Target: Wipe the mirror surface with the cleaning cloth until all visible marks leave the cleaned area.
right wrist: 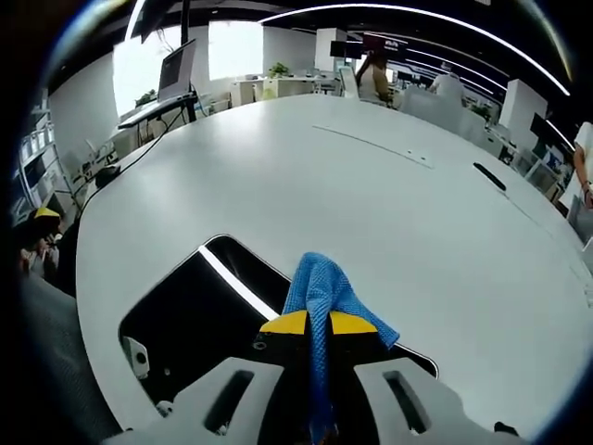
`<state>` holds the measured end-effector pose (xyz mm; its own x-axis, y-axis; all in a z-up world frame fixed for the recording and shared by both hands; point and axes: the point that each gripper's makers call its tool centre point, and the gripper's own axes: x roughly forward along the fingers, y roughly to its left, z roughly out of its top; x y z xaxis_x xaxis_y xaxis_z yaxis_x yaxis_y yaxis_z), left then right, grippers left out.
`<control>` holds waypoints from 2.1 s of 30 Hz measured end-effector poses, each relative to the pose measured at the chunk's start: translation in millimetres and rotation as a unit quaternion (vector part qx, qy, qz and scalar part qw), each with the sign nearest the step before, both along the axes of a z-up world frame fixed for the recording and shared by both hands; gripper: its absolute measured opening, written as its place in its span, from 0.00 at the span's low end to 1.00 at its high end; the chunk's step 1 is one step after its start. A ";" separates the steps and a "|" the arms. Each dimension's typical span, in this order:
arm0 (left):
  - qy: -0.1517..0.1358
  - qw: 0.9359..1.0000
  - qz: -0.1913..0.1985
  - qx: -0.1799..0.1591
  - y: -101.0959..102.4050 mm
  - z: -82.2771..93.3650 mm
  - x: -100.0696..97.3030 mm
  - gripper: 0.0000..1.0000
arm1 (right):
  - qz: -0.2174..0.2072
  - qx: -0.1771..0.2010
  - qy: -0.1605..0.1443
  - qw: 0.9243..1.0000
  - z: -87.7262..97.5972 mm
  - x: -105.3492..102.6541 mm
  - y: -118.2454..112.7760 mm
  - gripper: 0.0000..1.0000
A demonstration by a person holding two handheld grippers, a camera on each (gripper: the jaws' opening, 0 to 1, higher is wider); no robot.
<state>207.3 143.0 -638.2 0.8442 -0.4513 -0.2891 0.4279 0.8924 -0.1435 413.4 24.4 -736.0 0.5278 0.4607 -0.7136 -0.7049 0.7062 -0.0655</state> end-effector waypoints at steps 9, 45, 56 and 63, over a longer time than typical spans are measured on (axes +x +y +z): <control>-0.001 1.000 0.001 0.000 0.6 0.2 0.2 0.98 | -0.016 -0.006 -0.001 1.000 0.3 3.9 -25.4 0.01; -0.001 1.000 0.001 -0.002 0.5 0.2 0.7 0.97 | -0.042 0.007 0.004 0.999 0.0 -5.3 -29.6 0.00; -0.001 1.000 0.002 -0.002 0.5 0.3 0.6 0.97 | -0.036 0.014 0.002 0.999 0.5 -23.0 -28.6 0.00; 0.000 1.000 0.002 -0.002 0.5 0.1 0.5 0.96 | -0.031 0.018 0.001 0.999 1.2 -32.1 -28.1 0.00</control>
